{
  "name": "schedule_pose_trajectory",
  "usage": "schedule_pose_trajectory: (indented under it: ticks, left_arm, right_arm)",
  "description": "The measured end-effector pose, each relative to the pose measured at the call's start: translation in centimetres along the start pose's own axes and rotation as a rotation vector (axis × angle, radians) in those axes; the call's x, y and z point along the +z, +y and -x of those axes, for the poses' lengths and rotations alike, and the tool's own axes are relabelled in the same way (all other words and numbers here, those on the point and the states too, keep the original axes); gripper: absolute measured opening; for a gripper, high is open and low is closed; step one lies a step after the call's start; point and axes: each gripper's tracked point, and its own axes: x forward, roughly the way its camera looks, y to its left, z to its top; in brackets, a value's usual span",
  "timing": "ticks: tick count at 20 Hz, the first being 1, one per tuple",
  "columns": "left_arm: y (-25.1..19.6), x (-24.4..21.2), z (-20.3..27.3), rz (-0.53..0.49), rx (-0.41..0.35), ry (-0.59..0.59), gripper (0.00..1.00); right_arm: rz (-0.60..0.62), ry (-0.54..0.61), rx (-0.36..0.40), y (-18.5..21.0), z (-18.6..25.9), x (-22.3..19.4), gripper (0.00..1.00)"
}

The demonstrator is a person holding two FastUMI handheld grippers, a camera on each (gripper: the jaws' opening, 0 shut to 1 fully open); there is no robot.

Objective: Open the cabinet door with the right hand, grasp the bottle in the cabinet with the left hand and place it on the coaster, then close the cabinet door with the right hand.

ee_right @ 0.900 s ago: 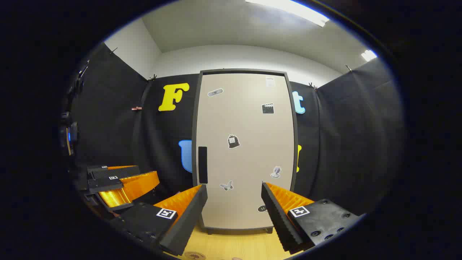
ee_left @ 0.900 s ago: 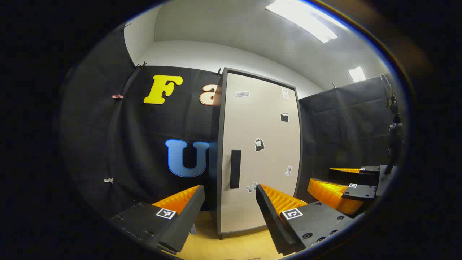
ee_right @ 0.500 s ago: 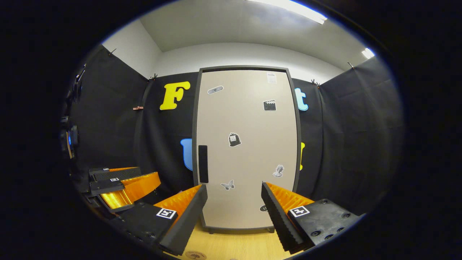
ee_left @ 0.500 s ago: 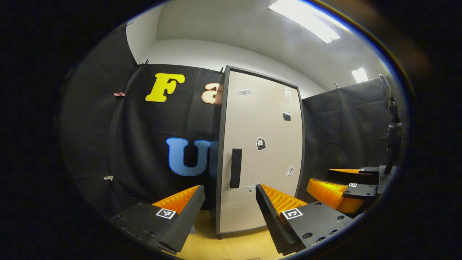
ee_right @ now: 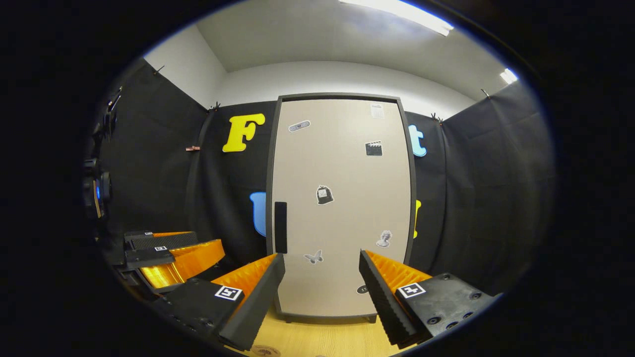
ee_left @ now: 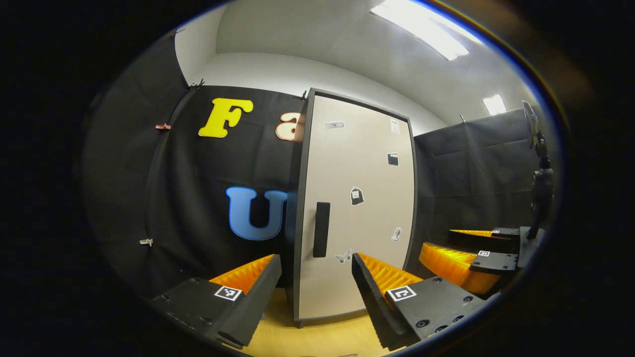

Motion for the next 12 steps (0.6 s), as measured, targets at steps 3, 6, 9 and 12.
schedule_pose_trajectory:
  ticks: [3, 6, 9, 12]
  left_arm:
    - [0.4, 0.1, 0.0, -0.005, 0.006, -0.001, 0.91]
    - [0.9, -0.2, -0.2, -0.003, 0.007, 0.001, 0.91]
    - [1.8, -0.3, -0.1, -0.003, 0.014, 0.003, 0.91]
    - [3.2, -0.8, 0.3, -0.001, 0.037, 0.011, 0.91]
  right_arm:
    - [-0.001, 0.001, -0.001, 0.1, -0.3, -0.1, 0.98]
    - [-0.018, -0.005, -0.005, 0.4, -0.7, -0.1, 0.97]
    - [-0.045, -0.023, 0.032, 1.9, -1.4, 0.1, 0.98]
    - [-0.078, -0.032, 0.079, 3.8, -3.0, -0.3, 0.98]
